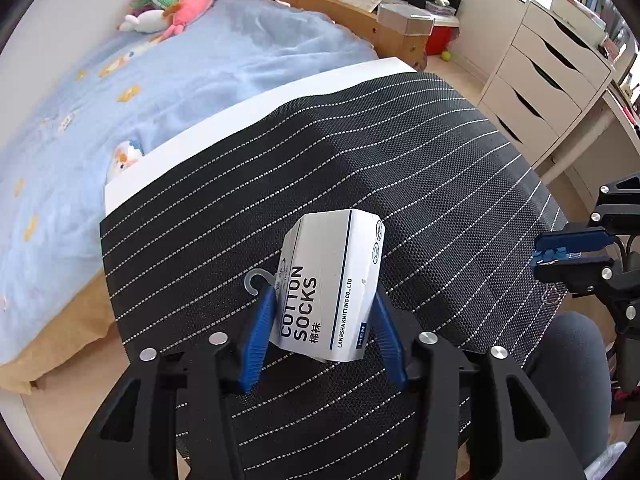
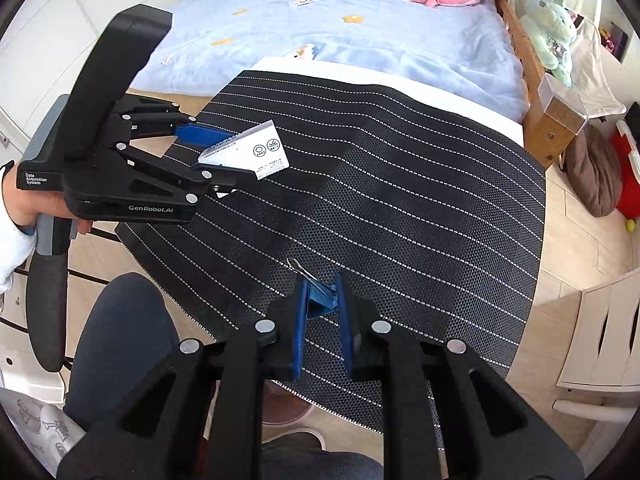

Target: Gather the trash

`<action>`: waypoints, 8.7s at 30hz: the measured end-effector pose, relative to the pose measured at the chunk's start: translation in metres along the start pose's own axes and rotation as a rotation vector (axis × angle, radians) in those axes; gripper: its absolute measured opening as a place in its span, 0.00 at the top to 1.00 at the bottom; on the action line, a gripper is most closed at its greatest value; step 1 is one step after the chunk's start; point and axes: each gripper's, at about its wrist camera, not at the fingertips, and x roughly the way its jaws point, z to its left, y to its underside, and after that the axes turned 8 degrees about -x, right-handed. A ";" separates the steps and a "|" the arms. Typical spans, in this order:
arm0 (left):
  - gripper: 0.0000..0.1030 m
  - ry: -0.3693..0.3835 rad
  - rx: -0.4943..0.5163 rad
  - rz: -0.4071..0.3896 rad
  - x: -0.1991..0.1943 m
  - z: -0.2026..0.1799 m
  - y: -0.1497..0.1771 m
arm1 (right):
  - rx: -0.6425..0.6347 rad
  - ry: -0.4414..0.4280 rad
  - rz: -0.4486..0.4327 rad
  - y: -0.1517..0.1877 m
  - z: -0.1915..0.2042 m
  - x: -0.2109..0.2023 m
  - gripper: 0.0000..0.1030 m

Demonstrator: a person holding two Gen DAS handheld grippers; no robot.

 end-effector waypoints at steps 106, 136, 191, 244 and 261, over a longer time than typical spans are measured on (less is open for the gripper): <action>0.68 0.177 0.000 -0.294 -0.154 -0.095 0.202 | 0.135 0.084 -0.271 0.147 0.099 -0.128 0.05; 0.07 0.139 -0.105 -0.345 -0.154 -0.067 0.188 | 0.170 0.100 -0.317 0.135 0.095 -0.130 0.03; 0.06 0.081 -0.199 -0.409 -0.158 -0.024 0.105 | 0.143 0.155 -0.350 0.045 0.065 -0.125 0.03; 0.06 0.074 -0.203 -0.394 -0.150 -0.025 0.110 | 0.146 0.148 -0.344 0.050 0.069 -0.118 0.03; 0.06 0.064 -0.189 -0.389 -0.149 -0.025 0.108 | 0.141 0.148 -0.348 0.053 0.073 -0.114 0.03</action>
